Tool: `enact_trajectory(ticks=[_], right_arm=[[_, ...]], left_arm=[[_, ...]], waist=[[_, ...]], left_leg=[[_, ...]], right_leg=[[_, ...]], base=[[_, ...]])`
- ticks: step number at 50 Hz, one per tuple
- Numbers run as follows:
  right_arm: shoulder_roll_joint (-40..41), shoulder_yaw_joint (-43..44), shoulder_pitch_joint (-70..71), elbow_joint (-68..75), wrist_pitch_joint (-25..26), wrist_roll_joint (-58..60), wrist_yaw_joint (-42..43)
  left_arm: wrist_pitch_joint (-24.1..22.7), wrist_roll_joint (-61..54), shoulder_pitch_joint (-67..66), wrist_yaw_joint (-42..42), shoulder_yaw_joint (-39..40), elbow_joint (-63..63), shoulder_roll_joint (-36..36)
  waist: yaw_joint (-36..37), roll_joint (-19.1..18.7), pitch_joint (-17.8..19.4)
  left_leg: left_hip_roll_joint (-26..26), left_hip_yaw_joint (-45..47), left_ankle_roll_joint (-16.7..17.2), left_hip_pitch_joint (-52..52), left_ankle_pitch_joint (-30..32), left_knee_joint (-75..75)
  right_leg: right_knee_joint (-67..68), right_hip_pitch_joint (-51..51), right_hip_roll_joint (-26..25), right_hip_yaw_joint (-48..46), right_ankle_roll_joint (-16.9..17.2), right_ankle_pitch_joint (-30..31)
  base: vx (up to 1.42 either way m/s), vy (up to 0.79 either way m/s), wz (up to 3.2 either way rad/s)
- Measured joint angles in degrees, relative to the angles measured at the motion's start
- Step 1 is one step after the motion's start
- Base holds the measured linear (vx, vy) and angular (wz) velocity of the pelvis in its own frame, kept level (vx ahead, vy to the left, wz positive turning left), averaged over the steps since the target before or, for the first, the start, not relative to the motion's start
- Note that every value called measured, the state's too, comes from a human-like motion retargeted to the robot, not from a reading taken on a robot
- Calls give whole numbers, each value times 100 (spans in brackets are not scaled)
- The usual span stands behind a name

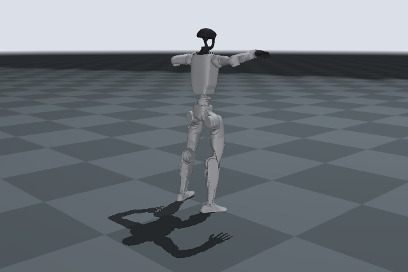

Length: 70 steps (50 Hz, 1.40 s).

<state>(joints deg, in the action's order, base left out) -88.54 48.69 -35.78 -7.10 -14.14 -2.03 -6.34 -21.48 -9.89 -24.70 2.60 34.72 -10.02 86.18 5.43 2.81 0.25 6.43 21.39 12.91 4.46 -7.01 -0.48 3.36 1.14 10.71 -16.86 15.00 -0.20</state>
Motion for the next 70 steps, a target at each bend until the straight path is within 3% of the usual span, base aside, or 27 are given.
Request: enact_trajectory(ticks=[70], right_arm=[[80, 689, -637, 36, -51, -26, 64]], left_arm=[[-39, 81, -415, -52, 498, -43, 43]], waist=[[-6, -31, 16]], left_leg=[[22, 13, 20, -24, 6, 0]], right_leg=[[-32, -15, -27, 7, 0, -6]], base=[[0, 0, 0]])
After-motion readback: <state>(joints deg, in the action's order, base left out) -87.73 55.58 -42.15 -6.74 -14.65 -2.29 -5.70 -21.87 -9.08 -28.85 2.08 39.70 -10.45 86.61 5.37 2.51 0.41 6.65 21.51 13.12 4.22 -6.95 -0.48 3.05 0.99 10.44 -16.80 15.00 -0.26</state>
